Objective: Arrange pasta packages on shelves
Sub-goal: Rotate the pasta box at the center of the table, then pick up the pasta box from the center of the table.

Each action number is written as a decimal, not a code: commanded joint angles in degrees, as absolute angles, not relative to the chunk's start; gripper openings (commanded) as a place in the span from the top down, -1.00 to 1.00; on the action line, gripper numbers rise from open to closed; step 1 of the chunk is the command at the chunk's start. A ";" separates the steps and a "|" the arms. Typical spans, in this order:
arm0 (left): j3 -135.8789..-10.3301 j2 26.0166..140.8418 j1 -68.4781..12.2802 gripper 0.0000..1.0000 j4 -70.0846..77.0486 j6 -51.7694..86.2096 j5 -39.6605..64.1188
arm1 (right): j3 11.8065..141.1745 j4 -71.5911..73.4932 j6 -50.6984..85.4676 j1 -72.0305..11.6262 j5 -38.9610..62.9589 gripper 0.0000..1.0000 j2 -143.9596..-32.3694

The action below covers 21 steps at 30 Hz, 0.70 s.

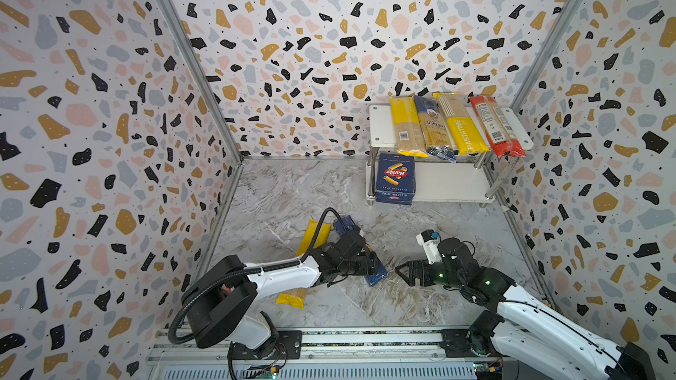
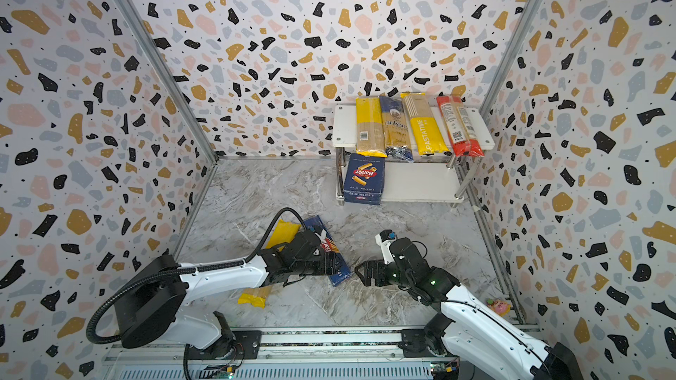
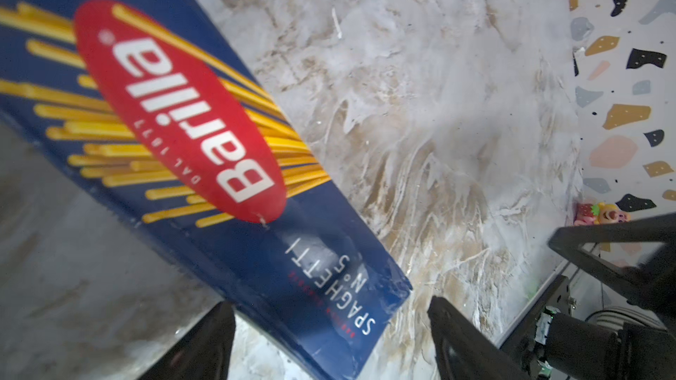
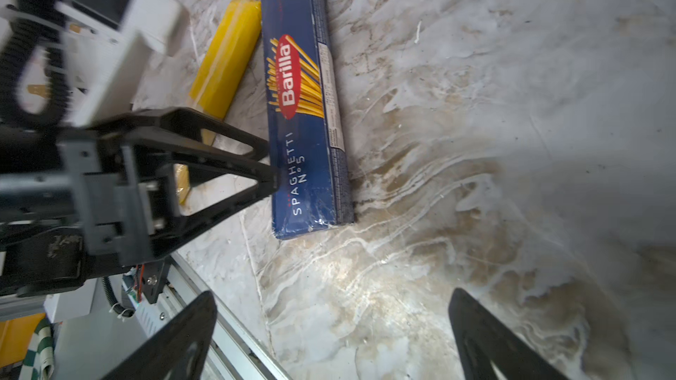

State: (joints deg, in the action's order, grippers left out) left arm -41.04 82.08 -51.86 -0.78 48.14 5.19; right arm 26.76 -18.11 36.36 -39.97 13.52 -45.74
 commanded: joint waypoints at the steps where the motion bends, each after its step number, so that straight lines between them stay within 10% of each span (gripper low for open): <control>1: -42.98 75.68 -52.01 -0.76 -7.04 44.27 0.34 | 29.41 -20.47 34.64 -39.77 10.75 -0.98 -47.97; 21: -35.14 33.47 -44.54 -0.99 -34.86 47.82 -15.28 | 51.97 -21.95 31.04 -55.63 -0.62 -0.98 -85.89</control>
